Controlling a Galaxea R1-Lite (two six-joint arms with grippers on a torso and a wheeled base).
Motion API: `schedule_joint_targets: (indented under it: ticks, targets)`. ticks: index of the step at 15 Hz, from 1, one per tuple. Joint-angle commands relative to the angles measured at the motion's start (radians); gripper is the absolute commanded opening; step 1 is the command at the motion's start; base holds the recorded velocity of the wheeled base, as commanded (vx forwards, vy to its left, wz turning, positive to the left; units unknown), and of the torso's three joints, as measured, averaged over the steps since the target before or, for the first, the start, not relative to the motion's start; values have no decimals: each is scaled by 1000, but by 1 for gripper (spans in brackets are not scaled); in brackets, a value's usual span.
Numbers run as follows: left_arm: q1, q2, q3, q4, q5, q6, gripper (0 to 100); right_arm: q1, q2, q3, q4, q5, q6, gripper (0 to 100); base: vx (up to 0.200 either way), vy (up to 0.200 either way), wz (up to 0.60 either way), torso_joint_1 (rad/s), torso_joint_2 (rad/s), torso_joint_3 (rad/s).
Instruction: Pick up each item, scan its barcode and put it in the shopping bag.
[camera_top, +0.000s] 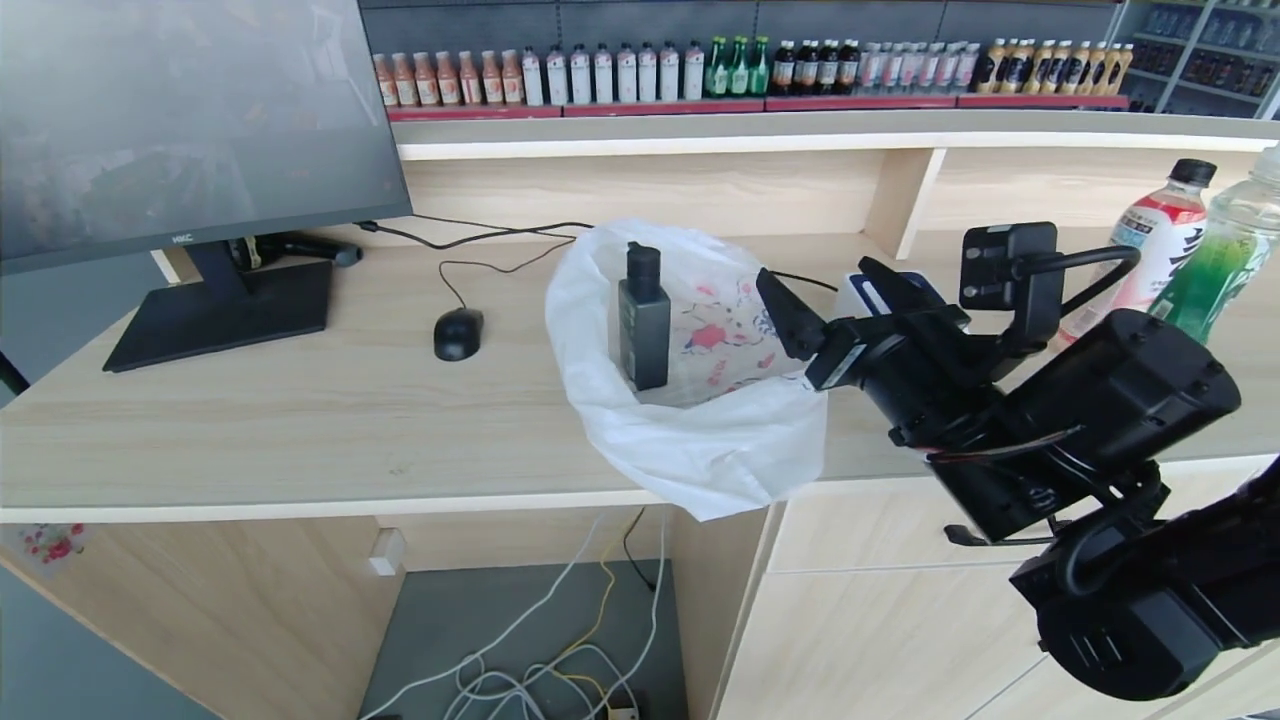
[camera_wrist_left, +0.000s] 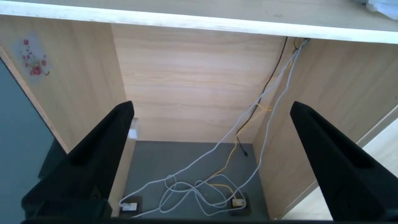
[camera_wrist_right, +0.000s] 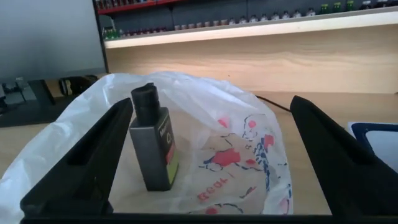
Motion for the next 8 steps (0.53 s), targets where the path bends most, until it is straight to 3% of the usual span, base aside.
schedule_joint_targets:
  ticks: [1, 8]
  targets:
    - [0, 0, 0, 0, 0, -2, 100, -1, 16, 0, -2, -1, 0, 100, 0, -200, 0, 2, 2, 2]
    - [0, 0, 0, 0, 0, -5, 100, -3, -22, 40, -2, -6, 6, 100, 0, -200, 0, 4, 4, 0]
